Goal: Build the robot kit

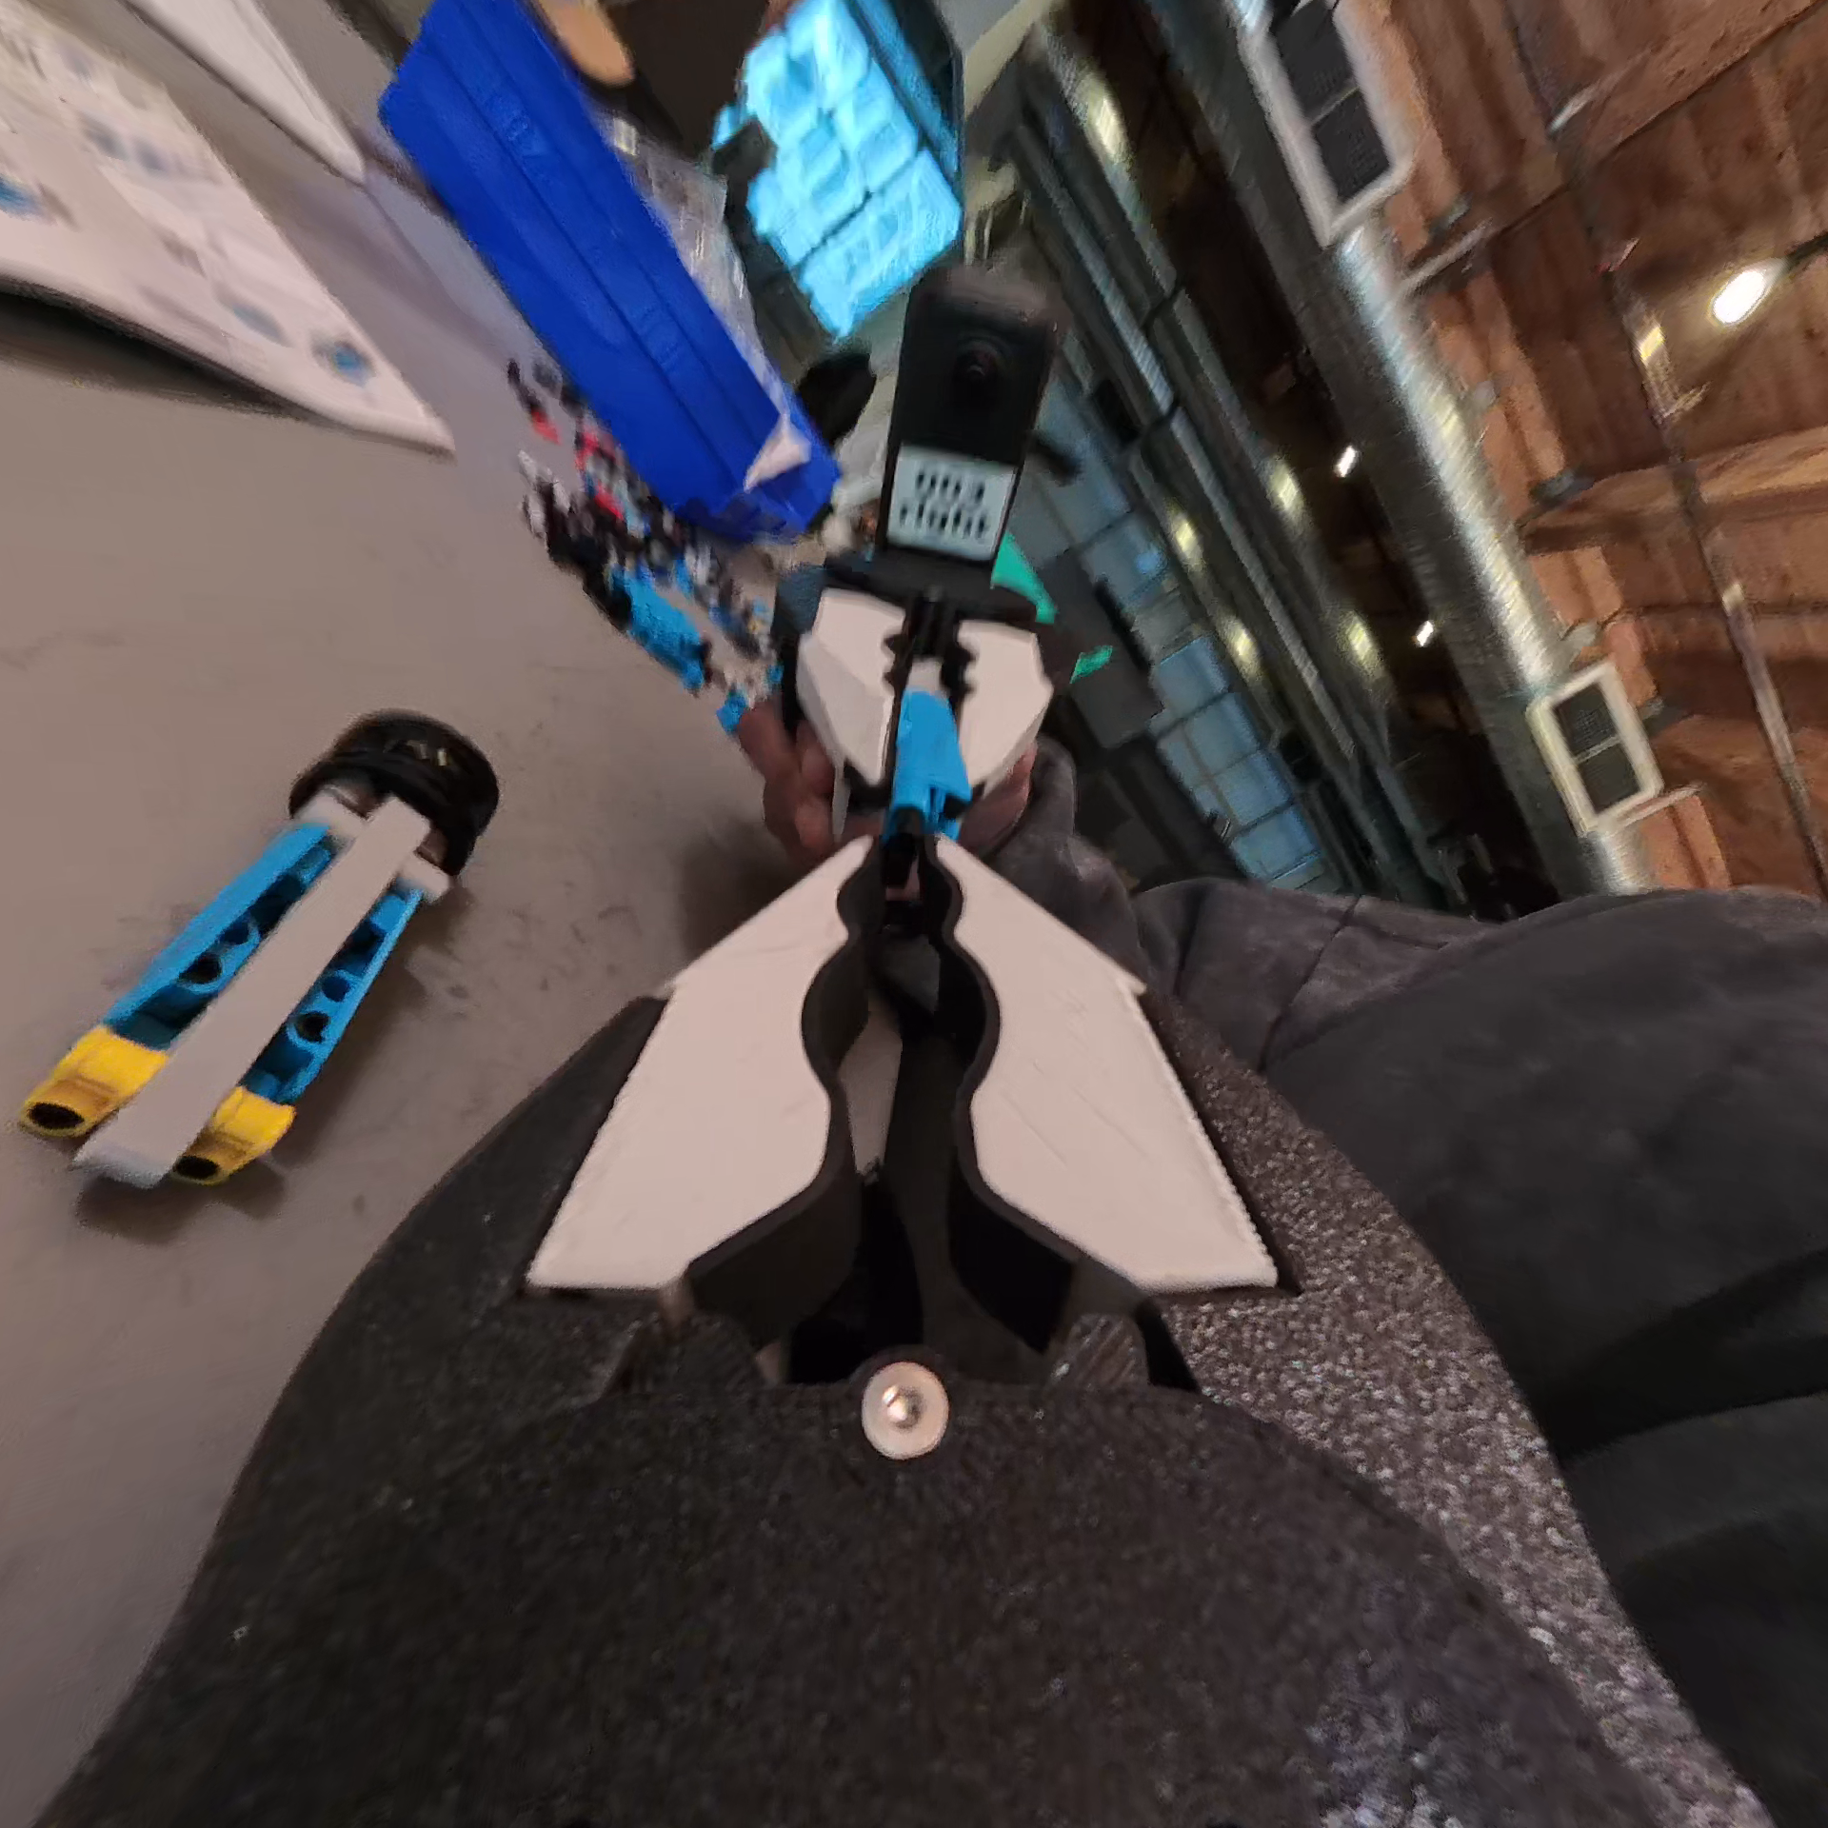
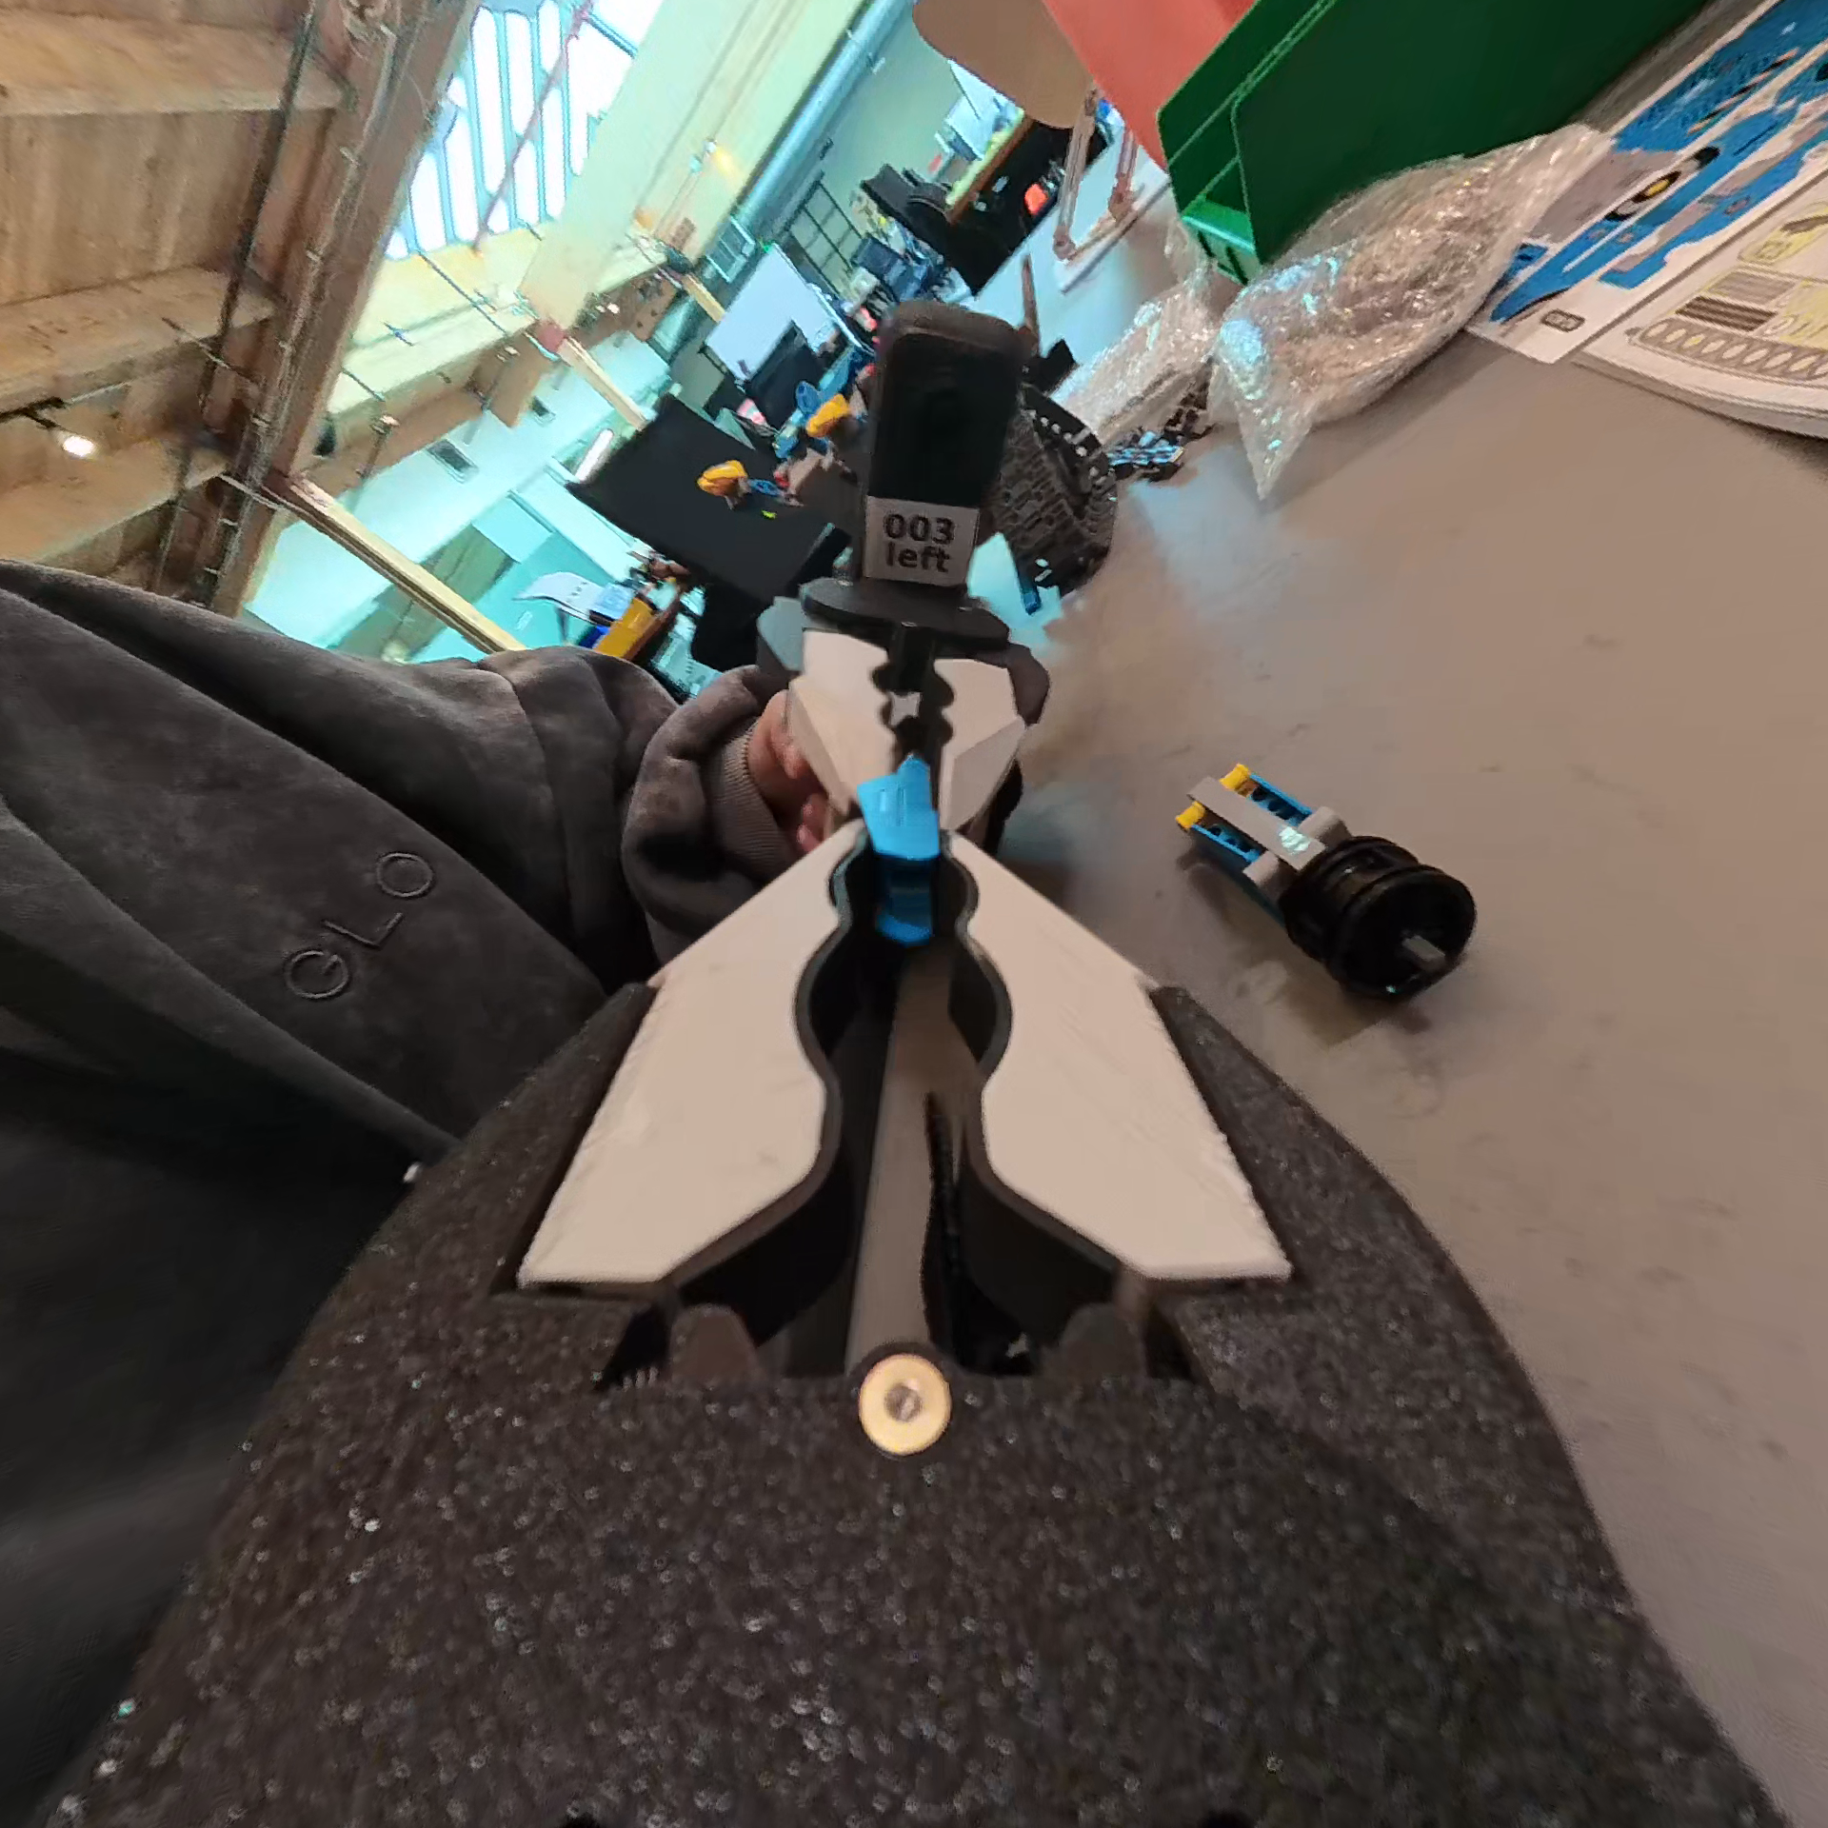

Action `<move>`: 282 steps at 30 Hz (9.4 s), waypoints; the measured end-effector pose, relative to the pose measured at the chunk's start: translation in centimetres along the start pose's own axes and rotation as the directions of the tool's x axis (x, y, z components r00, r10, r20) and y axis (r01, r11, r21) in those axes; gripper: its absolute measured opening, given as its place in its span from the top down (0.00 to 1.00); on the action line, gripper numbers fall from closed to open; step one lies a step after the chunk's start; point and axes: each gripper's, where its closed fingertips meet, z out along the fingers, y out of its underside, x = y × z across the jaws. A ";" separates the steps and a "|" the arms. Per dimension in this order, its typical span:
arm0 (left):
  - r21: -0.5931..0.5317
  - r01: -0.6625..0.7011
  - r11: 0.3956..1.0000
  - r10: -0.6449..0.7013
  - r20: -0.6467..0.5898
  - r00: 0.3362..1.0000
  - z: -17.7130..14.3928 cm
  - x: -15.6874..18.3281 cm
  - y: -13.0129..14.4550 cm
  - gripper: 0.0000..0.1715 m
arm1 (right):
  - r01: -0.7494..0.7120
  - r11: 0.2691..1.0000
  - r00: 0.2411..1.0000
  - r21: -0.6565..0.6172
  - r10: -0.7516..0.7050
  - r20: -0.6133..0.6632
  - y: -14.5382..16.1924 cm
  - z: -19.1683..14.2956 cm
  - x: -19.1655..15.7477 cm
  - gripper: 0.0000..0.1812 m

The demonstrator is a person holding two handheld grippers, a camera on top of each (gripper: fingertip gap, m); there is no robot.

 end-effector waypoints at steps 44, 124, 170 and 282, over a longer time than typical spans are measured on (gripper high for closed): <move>-0.182 -0.141 0.973 0.158 0.082 0.984 1.0 -0.6 2.6 0.97 | 0.499 0.825 0.808 -0.265 -0.554 -0.202 1.8 -1.7 0.7 0.88; 0.217 -0.074 0.973 0.080 -0.021 0.997 -1.6 1.2 -3.6 0.93 | 0.747 0.597 0.391 -0.292 -0.750 -0.534 -2.0 0.7 0.5 0.91; 0.137 -0.094 0.986 0.072 0.152 0.986 -1.3 -1.7 -2.3 0.96 | 0.703 0.496 0.213 -0.510 -0.831 -0.514 -0.7 0.9 2.1 1.00; -0.724 -0.564 0.397 0.826 0.014 0.563 0.3 -2.7 6.2 0.96 | 0.368 0.675 0.754 -0.640 -0.619 -0.219 6.8 0.1 1.4 0.97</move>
